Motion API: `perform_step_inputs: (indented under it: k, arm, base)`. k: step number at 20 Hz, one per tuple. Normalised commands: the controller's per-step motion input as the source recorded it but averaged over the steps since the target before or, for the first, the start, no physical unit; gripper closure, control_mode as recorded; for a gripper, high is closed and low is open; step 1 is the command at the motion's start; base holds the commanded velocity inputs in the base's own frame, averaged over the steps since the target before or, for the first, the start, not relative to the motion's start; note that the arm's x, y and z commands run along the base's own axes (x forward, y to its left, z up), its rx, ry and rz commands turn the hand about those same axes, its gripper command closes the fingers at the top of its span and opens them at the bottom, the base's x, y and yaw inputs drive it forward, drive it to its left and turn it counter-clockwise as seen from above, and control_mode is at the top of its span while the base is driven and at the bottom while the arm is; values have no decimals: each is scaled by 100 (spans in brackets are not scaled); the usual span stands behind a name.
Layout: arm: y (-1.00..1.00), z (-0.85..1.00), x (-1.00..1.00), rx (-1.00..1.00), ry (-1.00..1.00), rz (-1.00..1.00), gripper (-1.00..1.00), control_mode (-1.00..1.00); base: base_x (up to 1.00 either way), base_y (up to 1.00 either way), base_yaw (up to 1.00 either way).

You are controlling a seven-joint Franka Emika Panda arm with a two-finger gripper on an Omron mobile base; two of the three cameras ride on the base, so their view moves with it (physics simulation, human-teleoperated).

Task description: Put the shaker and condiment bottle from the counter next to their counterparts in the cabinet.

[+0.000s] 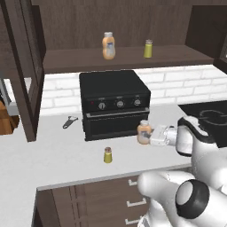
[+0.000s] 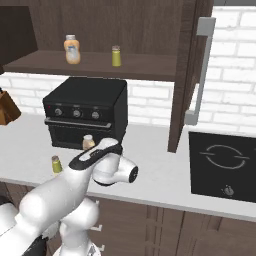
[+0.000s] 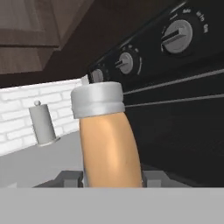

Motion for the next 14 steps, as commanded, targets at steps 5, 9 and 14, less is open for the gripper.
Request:
perform_step_inputs:
  k: [5,9,14]
  arm:
    - [-4,15,-43,3,44,-14,100,-100]
    - [-9,18,-28,3,34,-23,100,-100]
    - [-12,2,-63,2,3,-18,100,-100]
  base:
    - [0,0,0]
    - [0,0,0]
    - [0,0,0]
